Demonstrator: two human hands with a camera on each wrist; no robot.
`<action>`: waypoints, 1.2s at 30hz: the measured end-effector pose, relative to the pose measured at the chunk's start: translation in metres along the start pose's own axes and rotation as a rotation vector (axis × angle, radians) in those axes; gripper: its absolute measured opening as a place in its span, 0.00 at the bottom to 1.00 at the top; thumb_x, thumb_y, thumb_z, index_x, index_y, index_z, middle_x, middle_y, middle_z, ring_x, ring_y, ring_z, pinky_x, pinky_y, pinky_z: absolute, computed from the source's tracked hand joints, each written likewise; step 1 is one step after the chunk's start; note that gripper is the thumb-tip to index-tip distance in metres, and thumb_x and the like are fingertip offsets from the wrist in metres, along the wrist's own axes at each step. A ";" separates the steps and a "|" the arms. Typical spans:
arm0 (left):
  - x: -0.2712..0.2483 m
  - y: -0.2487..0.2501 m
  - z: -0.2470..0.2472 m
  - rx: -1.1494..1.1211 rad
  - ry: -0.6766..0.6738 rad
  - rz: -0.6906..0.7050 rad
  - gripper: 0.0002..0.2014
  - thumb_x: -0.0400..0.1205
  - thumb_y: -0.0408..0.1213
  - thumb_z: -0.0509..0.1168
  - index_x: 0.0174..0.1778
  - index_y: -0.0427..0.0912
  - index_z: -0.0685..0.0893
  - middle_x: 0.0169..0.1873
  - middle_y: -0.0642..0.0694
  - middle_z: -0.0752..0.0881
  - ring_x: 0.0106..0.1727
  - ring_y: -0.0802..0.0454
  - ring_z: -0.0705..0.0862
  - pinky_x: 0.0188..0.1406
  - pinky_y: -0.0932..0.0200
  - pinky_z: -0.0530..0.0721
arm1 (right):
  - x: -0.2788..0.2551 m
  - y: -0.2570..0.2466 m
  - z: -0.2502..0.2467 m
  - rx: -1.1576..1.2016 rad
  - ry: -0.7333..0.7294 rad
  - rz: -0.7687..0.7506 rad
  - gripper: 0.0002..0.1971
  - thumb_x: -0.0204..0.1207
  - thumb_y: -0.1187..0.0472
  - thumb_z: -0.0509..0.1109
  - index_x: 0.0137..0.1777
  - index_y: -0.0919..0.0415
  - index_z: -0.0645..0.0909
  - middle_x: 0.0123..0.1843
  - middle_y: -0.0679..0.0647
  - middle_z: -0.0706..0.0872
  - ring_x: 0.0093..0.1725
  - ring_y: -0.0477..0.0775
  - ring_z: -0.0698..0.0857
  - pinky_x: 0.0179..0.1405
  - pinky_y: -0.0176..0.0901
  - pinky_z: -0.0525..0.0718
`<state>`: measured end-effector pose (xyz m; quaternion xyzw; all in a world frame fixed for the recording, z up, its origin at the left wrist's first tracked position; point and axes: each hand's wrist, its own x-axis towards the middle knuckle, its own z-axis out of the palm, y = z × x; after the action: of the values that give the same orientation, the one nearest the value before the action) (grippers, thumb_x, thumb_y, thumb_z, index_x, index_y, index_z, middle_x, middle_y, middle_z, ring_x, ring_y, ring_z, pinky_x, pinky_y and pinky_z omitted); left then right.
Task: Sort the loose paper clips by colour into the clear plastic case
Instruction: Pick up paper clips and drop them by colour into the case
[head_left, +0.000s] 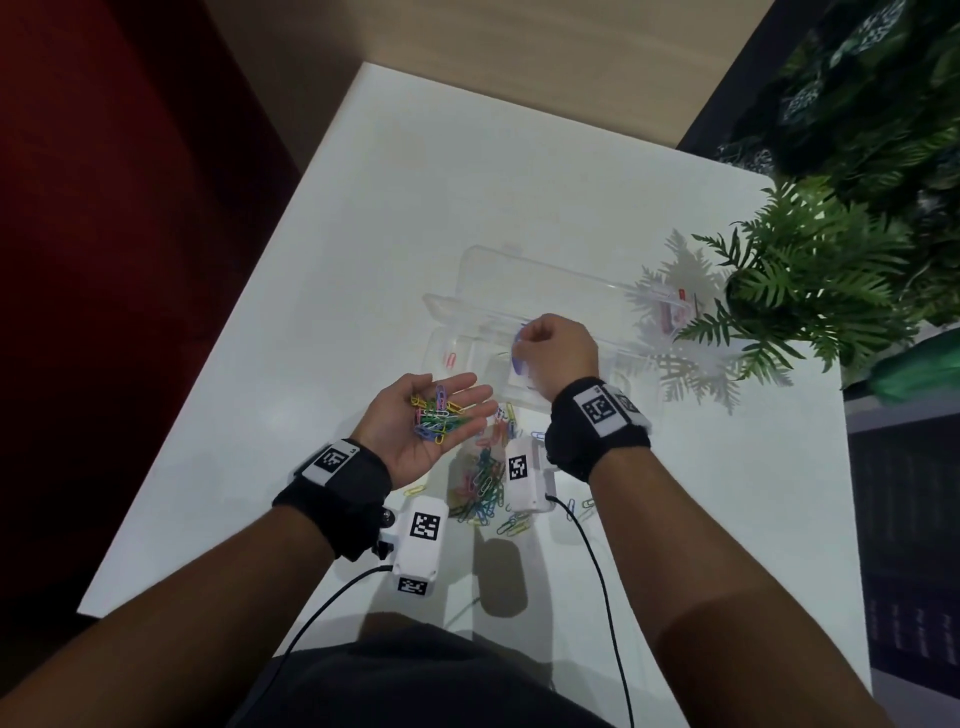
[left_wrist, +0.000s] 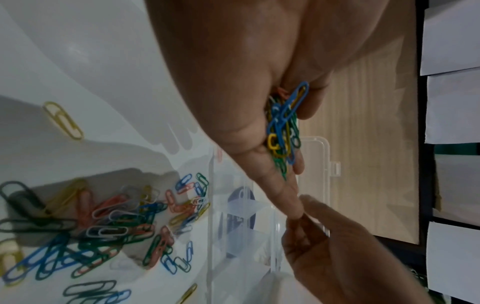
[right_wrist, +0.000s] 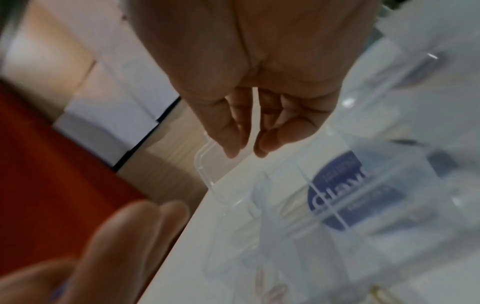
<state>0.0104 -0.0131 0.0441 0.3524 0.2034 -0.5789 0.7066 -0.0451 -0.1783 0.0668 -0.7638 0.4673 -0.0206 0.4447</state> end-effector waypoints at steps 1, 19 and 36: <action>0.001 -0.001 0.001 0.013 -0.005 -0.010 0.22 0.85 0.40 0.50 0.59 0.28 0.82 0.55 0.29 0.87 0.51 0.34 0.89 0.51 0.45 0.86 | -0.003 -0.002 0.000 -0.048 0.000 -0.049 0.04 0.70 0.63 0.72 0.42 0.54 0.84 0.43 0.48 0.86 0.44 0.51 0.83 0.43 0.38 0.80; 0.007 -0.009 0.013 0.054 -0.031 -0.067 0.26 0.87 0.42 0.48 0.43 0.27 0.87 0.40 0.31 0.87 0.39 0.38 0.89 0.46 0.43 0.88 | -0.041 -0.003 -0.011 -0.359 -0.283 -0.489 0.02 0.72 0.64 0.71 0.42 0.60 0.85 0.42 0.55 0.85 0.40 0.51 0.79 0.40 0.44 0.74; 0.008 -0.009 0.025 -0.047 -0.071 -0.128 0.24 0.85 0.44 0.48 0.64 0.33 0.82 0.62 0.33 0.85 0.60 0.40 0.85 0.62 0.50 0.82 | -0.087 0.005 0.023 -0.320 -0.101 -0.747 0.06 0.67 0.69 0.61 0.34 0.63 0.79 0.36 0.57 0.83 0.39 0.57 0.78 0.41 0.49 0.73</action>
<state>0.0003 -0.0373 0.0532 0.3014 0.2137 -0.6300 0.6831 -0.0870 -0.0999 0.0829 -0.9405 0.1329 -0.0703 0.3047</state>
